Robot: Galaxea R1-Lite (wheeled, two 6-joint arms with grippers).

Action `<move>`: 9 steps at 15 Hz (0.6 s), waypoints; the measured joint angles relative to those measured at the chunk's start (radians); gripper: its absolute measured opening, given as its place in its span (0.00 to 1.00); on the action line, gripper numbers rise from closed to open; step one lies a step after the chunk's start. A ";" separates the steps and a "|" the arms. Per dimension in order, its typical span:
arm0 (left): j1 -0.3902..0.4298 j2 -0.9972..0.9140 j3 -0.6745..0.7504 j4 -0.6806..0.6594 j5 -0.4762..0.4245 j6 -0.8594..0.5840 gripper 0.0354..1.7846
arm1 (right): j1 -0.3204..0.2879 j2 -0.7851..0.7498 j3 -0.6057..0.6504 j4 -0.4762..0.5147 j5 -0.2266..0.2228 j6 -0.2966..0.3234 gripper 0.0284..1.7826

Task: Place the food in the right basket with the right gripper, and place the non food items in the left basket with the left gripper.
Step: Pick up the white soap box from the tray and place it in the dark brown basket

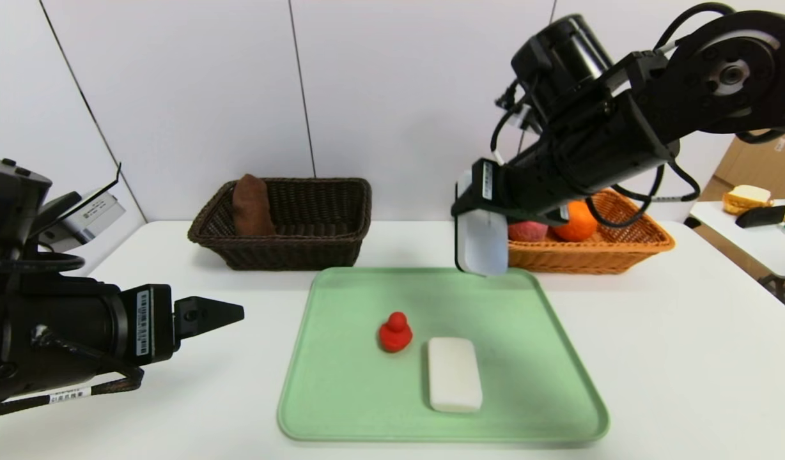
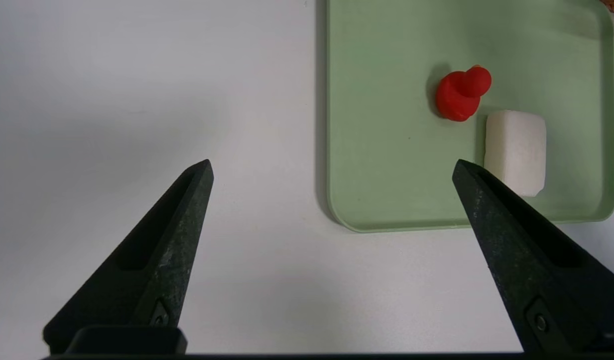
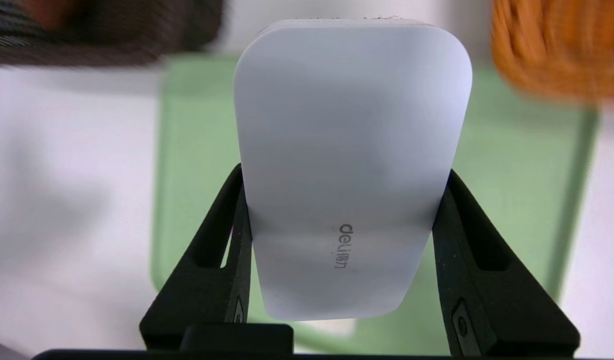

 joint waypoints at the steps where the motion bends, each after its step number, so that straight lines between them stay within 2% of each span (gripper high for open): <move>1: 0.001 0.000 0.002 0.000 0.000 0.000 0.94 | 0.011 0.000 -0.001 -0.089 0.000 -0.035 0.55; 3: 0.000 0.000 0.007 0.000 0.000 -0.001 0.94 | 0.039 0.027 -0.002 -0.309 -0.005 -0.113 0.55; 7: 0.000 -0.003 0.028 0.000 0.001 -0.005 0.94 | 0.086 0.149 -0.008 -0.719 -0.054 -0.293 0.55; 9: 0.000 -0.006 0.048 0.000 0.001 -0.006 0.94 | 0.115 0.217 -0.009 -0.905 -0.071 -0.349 0.55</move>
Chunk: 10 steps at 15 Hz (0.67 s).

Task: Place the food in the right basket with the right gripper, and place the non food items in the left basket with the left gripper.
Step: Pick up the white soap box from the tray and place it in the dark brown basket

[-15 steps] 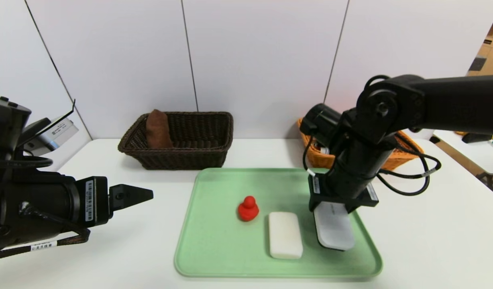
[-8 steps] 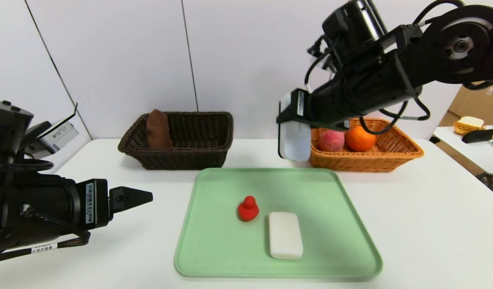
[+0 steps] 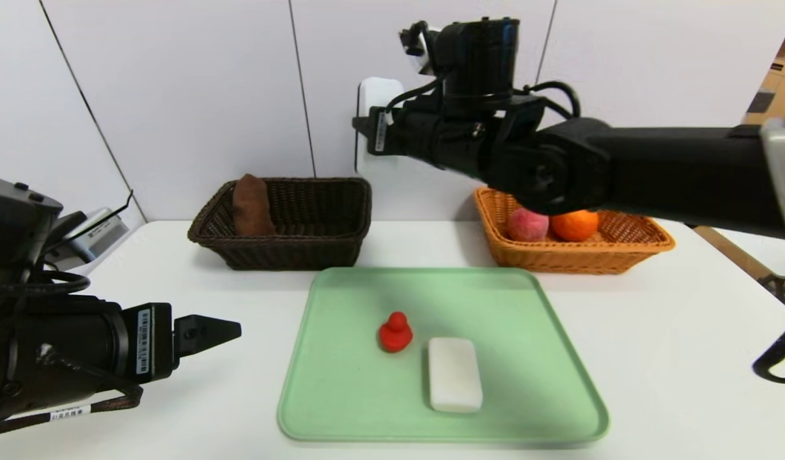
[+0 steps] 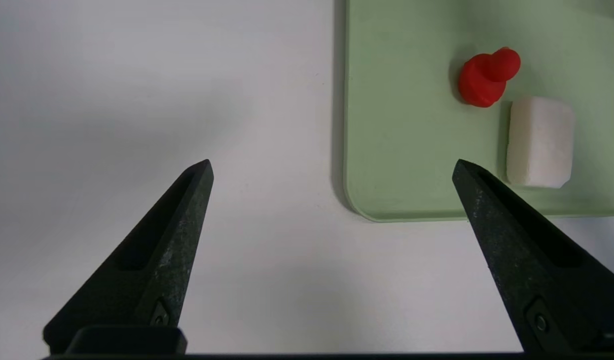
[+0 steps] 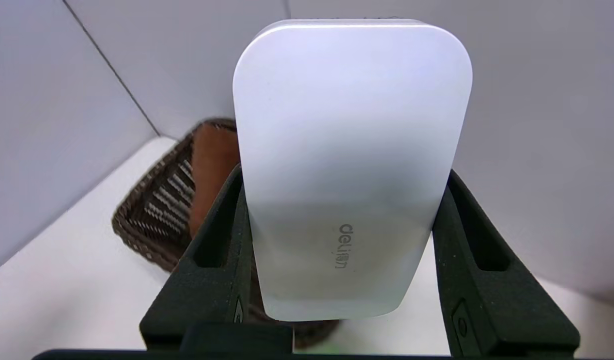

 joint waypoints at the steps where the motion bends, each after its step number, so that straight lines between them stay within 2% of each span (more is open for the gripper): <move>1: 0.000 -0.002 0.010 0.001 0.000 0.001 0.94 | 0.012 0.027 -0.001 -0.056 0.001 -0.009 0.55; 3: 0.000 -0.006 0.028 0.001 0.000 0.003 0.94 | 0.025 0.081 -0.002 -0.139 0.012 -0.011 0.55; 7: 0.000 -0.012 0.050 0.001 0.000 0.010 0.94 | 0.034 0.194 -0.002 -0.300 0.006 -0.009 0.55; 10: 0.000 -0.013 0.053 0.001 0.000 0.011 0.94 | 0.035 0.256 -0.002 -0.336 0.030 -0.007 0.55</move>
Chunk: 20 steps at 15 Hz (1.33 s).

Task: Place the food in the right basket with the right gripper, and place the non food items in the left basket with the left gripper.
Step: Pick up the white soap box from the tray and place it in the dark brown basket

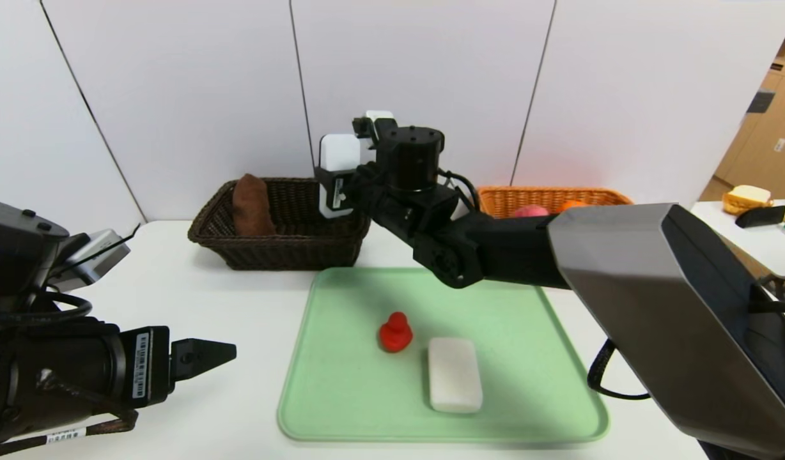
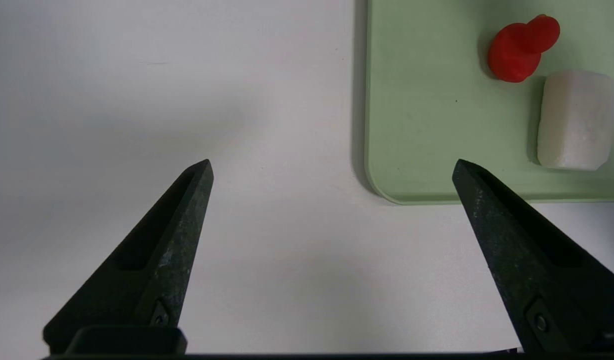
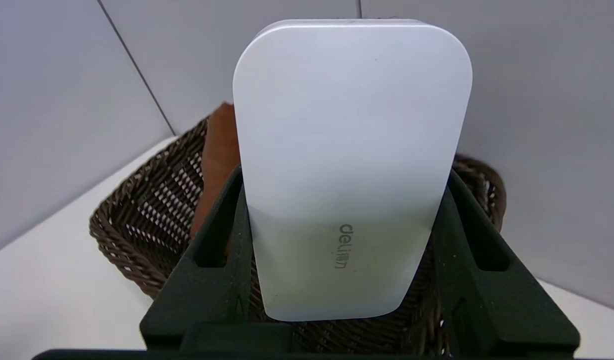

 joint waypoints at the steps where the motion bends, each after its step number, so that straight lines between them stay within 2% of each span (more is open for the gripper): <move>1: 0.000 0.000 0.001 0.000 0.000 0.000 0.94 | -0.002 0.011 0.000 -0.001 0.010 0.001 0.55; 9: 0.000 -0.010 0.012 0.000 0.000 -0.002 0.94 | -0.009 0.046 -0.008 -0.004 0.023 0.006 0.55; 14: 0.000 -0.014 0.013 0.000 0.000 0.000 0.94 | -0.015 0.047 -0.008 -0.012 0.037 0.005 0.73; 20: 0.000 -0.013 -0.040 0.000 0.007 0.014 0.94 | -0.017 -0.026 -0.007 -0.004 0.034 0.006 0.85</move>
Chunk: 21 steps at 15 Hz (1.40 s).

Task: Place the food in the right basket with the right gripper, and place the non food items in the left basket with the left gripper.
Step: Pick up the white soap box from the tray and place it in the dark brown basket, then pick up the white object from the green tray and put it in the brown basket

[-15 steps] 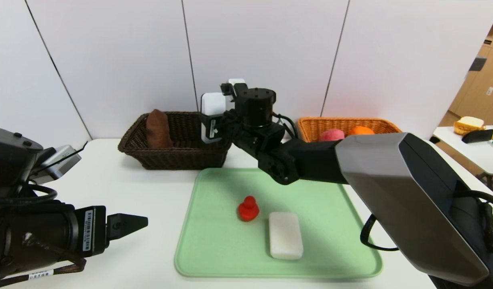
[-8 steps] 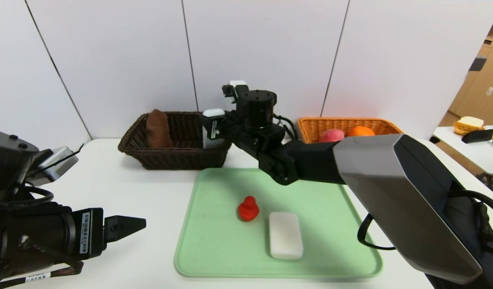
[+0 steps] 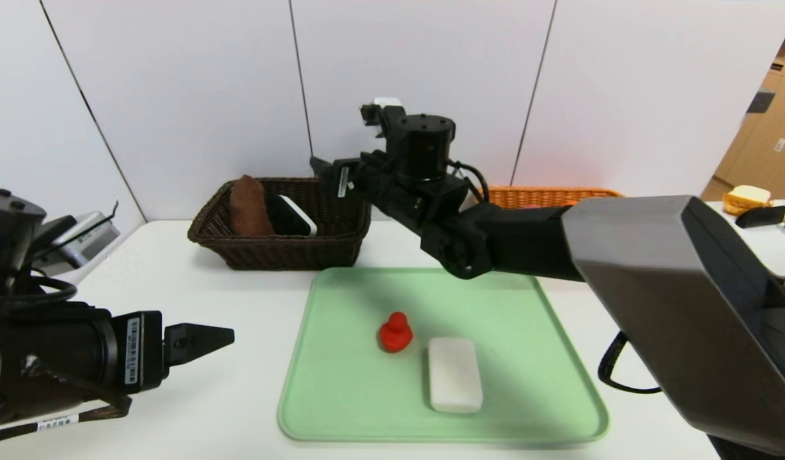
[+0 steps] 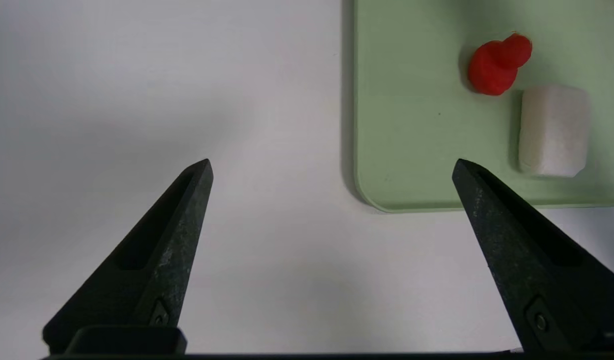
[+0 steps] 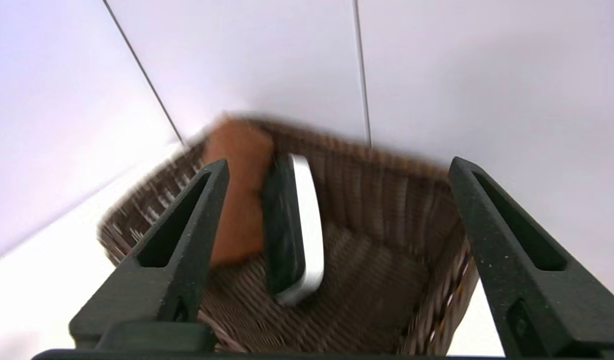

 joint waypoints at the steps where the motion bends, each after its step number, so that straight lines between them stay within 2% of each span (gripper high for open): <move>1: 0.000 0.005 -0.039 0.003 0.000 0.003 0.94 | 0.000 -0.034 0.000 0.002 -0.004 0.000 0.86; 3: 0.001 0.035 -0.136 0.008 -0.003 0.007 0.94 | -0.002 -0.115 0.004 0.037 -0.026 -0.001 0.88; 5: 0.000 0.087 -0.248 0.020 -0.004 0.006 0.94 | -0.019 -0.219 0.011 0.161 -0.061 0.000 0.90; 7: -0.006 0.152 -0.385 0.072 -0.006 0.004 0.94 | -0.053 -0.318 0.016 0.371 -0.074 0.009 0.91; 9: -0.027 0.234 -0.543 0.171 -0.005 -0.005 0.94 | -0.091 -0.410 0.020 0.651 -0.077 0.052 0.92; 10: -0.041 0.279 -0.628 0.237 -0.005 -0.020 0.94 | -0.108 -0.442 0.021 0.779 -0.077 0.086 0.93; 11: -0.058 0.329 -0.720 0.311 -0.005 -0.045 0.94 | -0.132 -0.475 0.025 0.937 -0.075 0.143 0.93; 12: -0.078 0.391 -0.822 0.394 -0.005 -0.078 0.94 | -0.153 -0.500 0.033 1.052 -0.072 0.197 0.94; 13: -0.098 0.453 -0.907 0.476 -0.007 -0.106 0.94 | -0.172 -0.524 0.055 1.153 -0.070 0.248 0.94; 14: -0.119 0.514 -0.970 0.555 -0.007 -0.126 0.94 | -0.185 -0.547 0.089 1.223 -0.070 0.271 0.94; 17: -0.191 0.675 -1.045 0.698 -0.007 -0.126 0.94 | -0.200 -0.606 0.206 1.247 -0.070 0.279 0.95; 21: -0.321 0.814 -1.062 0.687 -0.009 -0.178 0.94 | -0.212 -0.657 0.330 1.244 -0.074 0.286 0.95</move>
